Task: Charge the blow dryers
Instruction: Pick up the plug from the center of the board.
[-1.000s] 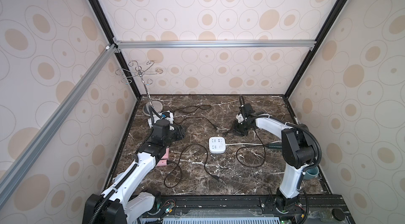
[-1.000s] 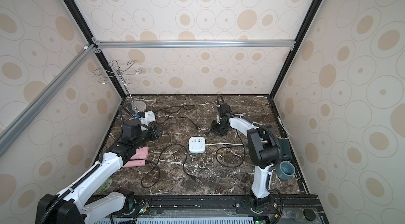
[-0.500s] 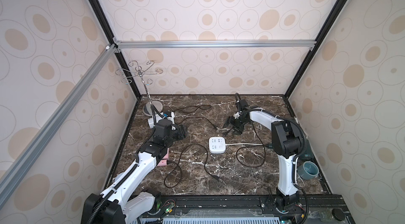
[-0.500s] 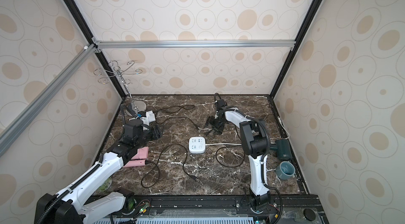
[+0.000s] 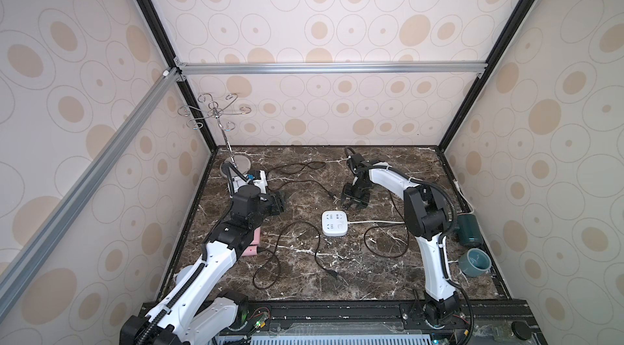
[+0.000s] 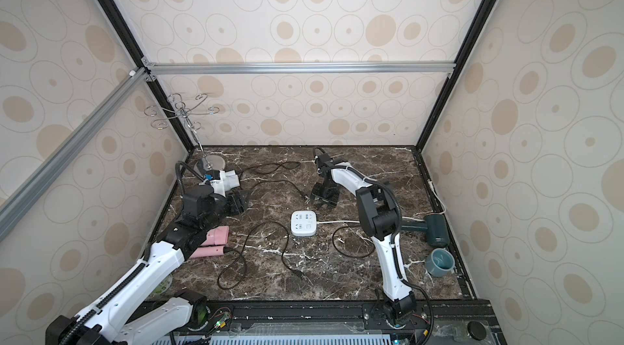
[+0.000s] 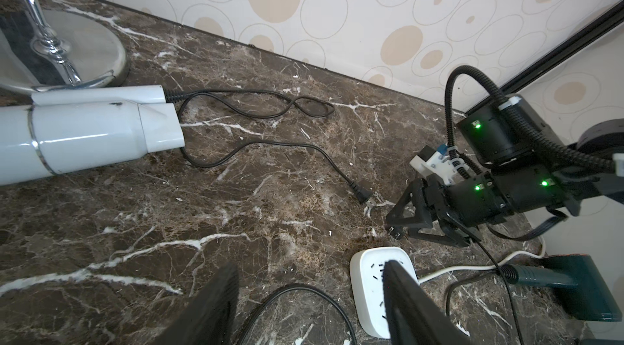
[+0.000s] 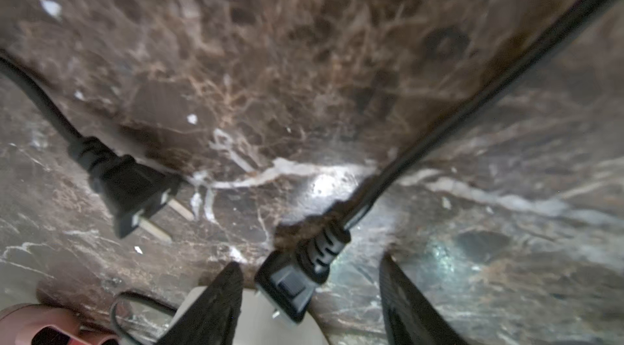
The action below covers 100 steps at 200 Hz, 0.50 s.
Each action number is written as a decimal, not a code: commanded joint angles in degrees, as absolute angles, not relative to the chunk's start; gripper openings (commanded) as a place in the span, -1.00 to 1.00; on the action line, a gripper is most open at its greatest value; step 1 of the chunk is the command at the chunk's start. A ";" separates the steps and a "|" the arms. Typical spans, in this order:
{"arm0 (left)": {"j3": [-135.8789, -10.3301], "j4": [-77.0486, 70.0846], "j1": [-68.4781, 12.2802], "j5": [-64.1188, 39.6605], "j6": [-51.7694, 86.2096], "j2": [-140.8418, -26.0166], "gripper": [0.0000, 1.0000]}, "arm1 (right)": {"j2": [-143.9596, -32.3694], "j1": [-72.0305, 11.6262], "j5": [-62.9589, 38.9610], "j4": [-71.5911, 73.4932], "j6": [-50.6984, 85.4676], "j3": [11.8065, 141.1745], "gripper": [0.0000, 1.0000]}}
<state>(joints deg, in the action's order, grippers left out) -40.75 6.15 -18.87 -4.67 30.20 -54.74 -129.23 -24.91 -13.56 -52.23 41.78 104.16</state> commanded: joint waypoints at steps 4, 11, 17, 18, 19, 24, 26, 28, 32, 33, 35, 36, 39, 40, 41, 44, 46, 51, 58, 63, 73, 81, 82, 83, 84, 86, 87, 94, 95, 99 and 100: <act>-41.27 7.92 -19.24 -2.22 28.13 -51.58 0.38 | -131.97 -25.22 -10.09 -56.74 40.99 106.22 0.22; -41.24 8.23 -19.25 -1.68 27.81 -51.30 0.38 | -132.38 -25.50 -9.73 -57.31 40.75 106.69 0.18; -41.30 8.58 -19.23 -1.32 27.56 -51.12 0.38 | -132.51 -25.65 -9.52 -57.63 40.48 106.87 0.12; -41.35 8.68 -19.24 -1.28 27.49 -51.13 0.38 | -132.53 -25.75 -9.51 -57.69 40.45 106.87 0.11; -41.37 8.74 -19.24 -1.21 27.46 -51.14 0.38 | -132.53 -25.75 -9.50 -57.72 40.44 106.87 0.09; -41.44 9.02 -19.23 -0.96 27.35 -51.07 0.38 | -132.62 -25.82 -9.41 -57.78 40.21 106.71 0.01; -41.47 9.26 -19.20 -0.90 27.29 -51.20 0.38 | -132.60 -25.88 -9.41 -57.71 40.18 106.64 -0.03; -41.55 9.41 -19.24 -0.80 27.21 -51.19 0.38 | -132.62 -25.92 -9.34 -57.74 40.10 106.51 -0.08; -41.66 9.64 -19.25 -0.63 27.10 -51.23 0.38 | -132.58 -25.90 -9.44 -57.62 40.02 106.13 -0.18; -41.66 9.74 -19.25 -0.58 27.08 -51.24 0.38 | -132.56 -25.91 -9.42 -57.55 40.05 105.97 -0.21; -41.70 9.91 -19.20 -0.54 27.07 -51.31 0.38 | -132.54 -25.97 -9.48 -57.48 40.01 105.70 -0.25; -41.73 10.01 -19.18 -0.49 27.07 -51.32 0.38 | -132.54 -25.95 -9.53 -57.43 40.00 105.59 -0.26; -41.76 10.09 -19.24 -0.46 26.99 -51.39 0.38 | -132.47 -25.97 -9.62 -57.32 40.02 105.27 -0.30; -41.75 10.15 -19.24 -0.40 26.99 -51.36 0.38 | -132.46 -25.95 -9.64 -57.31 40.01 105.06 -0.31; -41.79 10.21 -19.25 -0.38 26.99 -51.34 0.38 | -132.46 -25.98 -9.66 -57.26 40.00 104.87 -0.31; -41.84 10.32 -19.24 -0.35 26.98 -51.39 0.38 | -132.50 -25.99 -9.78 -57.26 39.99 104.49 -0.33; -41.86 10.36 -19.25 -0.29 26.98 -51.43 0.38 | -132.46 -25.94 -9.87 -57.20 39.99 104.15 -0.35; -41.92 10.53 -19.23 -0.20 26.98 -51.42 0.37 | -132.37 -25.95 -9.93 -56.96 40.03 103.29 -0.39; -42.13 10.81 -19.25 -0.13 27.00 -51.54 0.37 | -132.36 -25.94 -9.92 -56.85 40.17 102.50 -0.47; -42.23 11.05 -19.25 -0.17 26.99 -51.52 0.37 | -132.25 -25.94 -9.89 -56.60 40.21 101.92 -0.54; -42.28 11.17 -19.23 -0.26 26.95 -51.57 0.37 | -131.58 -25.99 -10.13 -55.70 40.26 100.84 -0.68; -42.33 11.25 -19.25 -0.42 26.92 -51.61 0.37 | -130.58 -25.98 -10.20 -54.32 40.35 99.74 -0.77; -42.30 11.25 -19.25 -0.43 26.91 -51.69 0.36 | -130.50 -25.95 -10.20 -54.10 40.35 99.62 -0.79; -42.33 11.25 -19.25 -0.48 26.90 -51.73 0.36 | -130.29 -25.94 -10.20 -53.99 40.30 99.42 -0.80; -42.35 11.25 -19.25 -0.50 26.90 -51.75 0.36 | -130.14 -25.98 -10.20 -53.80 40.32 99.33 -0.81; -42.36 11.25 -19.25 -0.52 26.92 -51.76 0.36 | -129.81 -25.94 -10.13 -53.51 40.29 99.03 -0.82; -42.36 11.25 -19.25 -0.57 26.91 -51.85 0.36 | -129.64 -25.93 -10.12 -53.34 40.32 98.95 -0.83; -42.43 11.43 -19.22 -0.93 26.98 -52.20 0.36 | -128.63 -25.96 -9.95 -52.40 40.08 98.36 -0.88; -42.49 11.47 -19.23 -0.99 26.98 -52.25 0.36 | -128.29 -25.96 -9.94 -52.10 40.08 98.20 -0.89; -42.62 11.63 -19.23 -1.35 27.05 -52.65 0.36 | -127.53 -25.95 -9.93 -51.54 39.84 97.87 -0.90; -42.71 11.70 -19.24 -1.42 27.06 -52.78 0.36 | -127.36 -25.94 -9.98 -51.34 39.78 97.80 -0.90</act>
<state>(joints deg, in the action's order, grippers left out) -40.75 9.93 -18.92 -1.17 28.27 -51.72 -128.60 -25.41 -10.83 -52.18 39.83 101.82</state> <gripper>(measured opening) 0.682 0.087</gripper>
